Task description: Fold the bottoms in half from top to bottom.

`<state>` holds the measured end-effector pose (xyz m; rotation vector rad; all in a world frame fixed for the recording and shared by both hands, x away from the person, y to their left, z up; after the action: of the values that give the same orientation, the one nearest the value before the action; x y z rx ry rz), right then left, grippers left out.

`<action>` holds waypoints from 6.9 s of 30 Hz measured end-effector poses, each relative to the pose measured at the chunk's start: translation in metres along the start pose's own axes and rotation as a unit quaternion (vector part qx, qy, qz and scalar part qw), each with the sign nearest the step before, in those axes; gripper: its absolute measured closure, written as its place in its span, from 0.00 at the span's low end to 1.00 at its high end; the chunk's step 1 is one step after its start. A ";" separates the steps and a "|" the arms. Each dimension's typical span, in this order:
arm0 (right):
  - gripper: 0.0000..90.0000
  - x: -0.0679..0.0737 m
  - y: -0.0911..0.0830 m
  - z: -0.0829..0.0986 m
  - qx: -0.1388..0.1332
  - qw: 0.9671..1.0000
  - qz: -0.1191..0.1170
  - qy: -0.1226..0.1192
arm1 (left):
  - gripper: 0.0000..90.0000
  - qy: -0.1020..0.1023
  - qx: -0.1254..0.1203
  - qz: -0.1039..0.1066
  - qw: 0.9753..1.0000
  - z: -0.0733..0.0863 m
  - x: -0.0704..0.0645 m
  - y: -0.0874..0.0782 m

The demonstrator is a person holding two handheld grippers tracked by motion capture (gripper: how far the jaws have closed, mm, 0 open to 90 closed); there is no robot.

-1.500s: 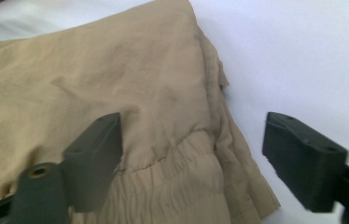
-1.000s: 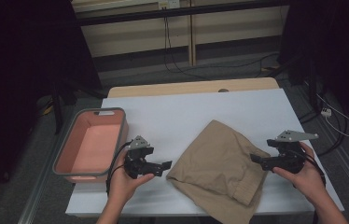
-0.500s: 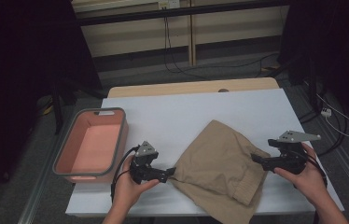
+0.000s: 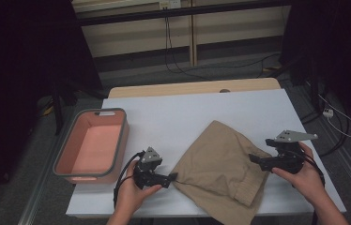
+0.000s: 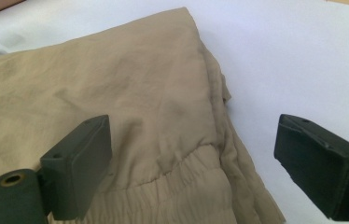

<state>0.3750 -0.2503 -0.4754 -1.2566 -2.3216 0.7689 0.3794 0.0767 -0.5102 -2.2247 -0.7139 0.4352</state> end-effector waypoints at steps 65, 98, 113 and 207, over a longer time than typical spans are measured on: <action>0.13 0.004 0.004 0.003 0.003 1.000 -0.002 -0.011 | 0.97 -0.070 0.023 0.003 0.997 -0.012 0.031 0.005; 0.62 -0.017 -0.008 0.012 0.014 0.999 0.024 -0.016 | 0.97 -0.075 0.012 -0.012 0.997 -0.020 0.045 0.002; 1.00 -0.003 0.025 0.034 0.099 0.995 -0.029 -0.016 | 0.97 -0.080 0.004 -0.014 0.997 -0.022 0.044 0.001; 0.26 -0.021 0.008 0.022 0.034 0.999 0.034 0.007 | 0.97 -0.124 0.036 -0.084 0.988 -0.074 0.096 0.012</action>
<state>0.3788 -0.2706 -0.4987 -1.3121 -2.2327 0.8509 0.4965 0.0877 -0.4788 -2.0434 -0.9906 0.6497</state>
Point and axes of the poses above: each handheld gripper's, and its own axes: y roughly forward along the jaws, z roughly out of its underside, x roughly to its left, the point moved 9 cm from there along y, roughly forward along the jaws, and after that the axes turned 5 degrees about x, right-handed, at the moved point
